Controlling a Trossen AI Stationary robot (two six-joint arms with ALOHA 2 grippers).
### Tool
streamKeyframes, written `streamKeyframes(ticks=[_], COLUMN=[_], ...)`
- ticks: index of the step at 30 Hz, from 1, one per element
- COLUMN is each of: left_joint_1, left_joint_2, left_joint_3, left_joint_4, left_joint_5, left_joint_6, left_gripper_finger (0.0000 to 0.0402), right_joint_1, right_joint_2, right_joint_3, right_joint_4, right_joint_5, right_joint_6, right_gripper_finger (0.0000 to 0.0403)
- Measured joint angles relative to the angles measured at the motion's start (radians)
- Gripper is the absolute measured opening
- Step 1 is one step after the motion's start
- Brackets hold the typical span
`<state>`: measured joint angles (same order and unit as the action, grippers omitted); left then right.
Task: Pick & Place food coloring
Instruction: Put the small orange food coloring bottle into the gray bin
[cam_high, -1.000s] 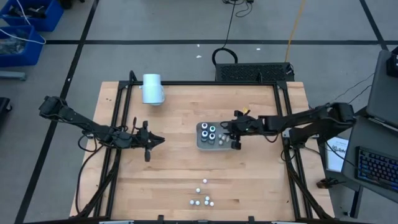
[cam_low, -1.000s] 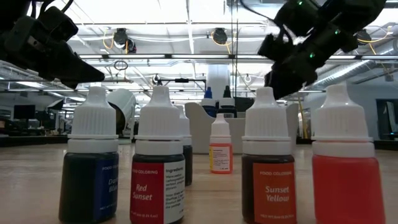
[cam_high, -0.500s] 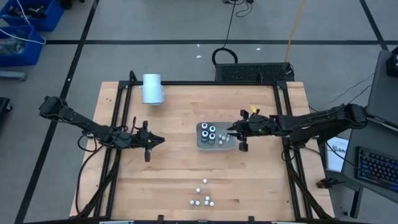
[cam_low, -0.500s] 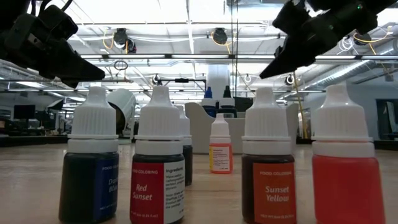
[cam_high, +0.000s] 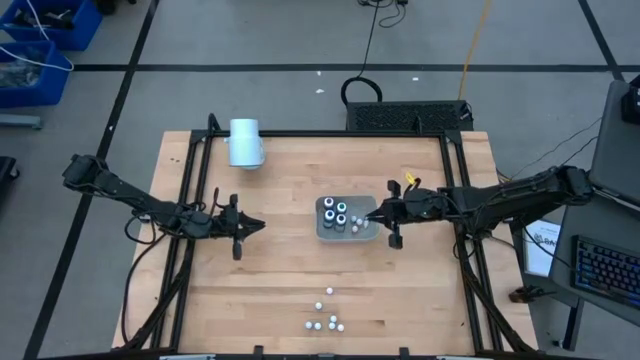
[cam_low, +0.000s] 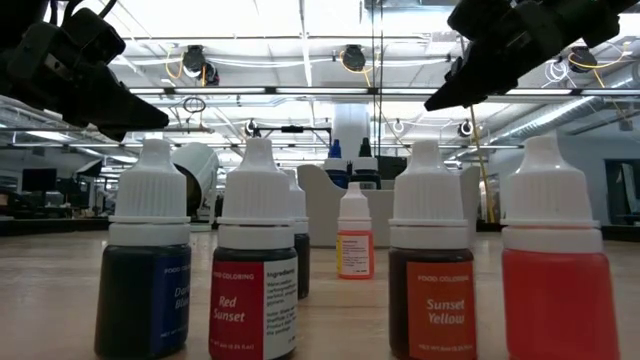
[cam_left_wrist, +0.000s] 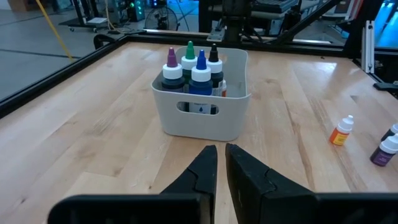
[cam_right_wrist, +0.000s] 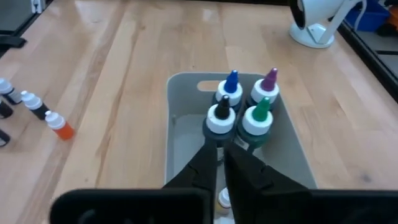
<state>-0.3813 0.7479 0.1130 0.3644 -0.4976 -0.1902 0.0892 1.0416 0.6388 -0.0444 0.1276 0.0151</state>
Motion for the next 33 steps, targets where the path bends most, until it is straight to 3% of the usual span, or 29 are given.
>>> streamKeyframes(ticks=[19, 27, 33], left_joint_1=[0.000, 0.000, 0.000], left_joint_2=[0.000, 0.000, 0.000], left_joint_3=[0.000, 0.000, 0.000], left_joint_4=[0.000, 0.000, 0.000], left_joint_5=[0.000, 0.000, -0.001], left_joint_6=[0.005, 0.006, 0.001], left_gripper_finger=[0.0037, 0.0037, 0.0037], right_joint_1=[0.050, 0.068, 0.190], right_joint_2=[0.000, 0.000, 0.000], right_joint_3=[-0.037, -0.215, -0.385], right_joint_4=[0.061, 0.333, 0.644], right_joint_5=[0.000, 0.001, -0.001], right_joint_6=[-0.007, 0.112, 0.134], right_gripper_finger=[0.0000, 0.0000, 0.0000])
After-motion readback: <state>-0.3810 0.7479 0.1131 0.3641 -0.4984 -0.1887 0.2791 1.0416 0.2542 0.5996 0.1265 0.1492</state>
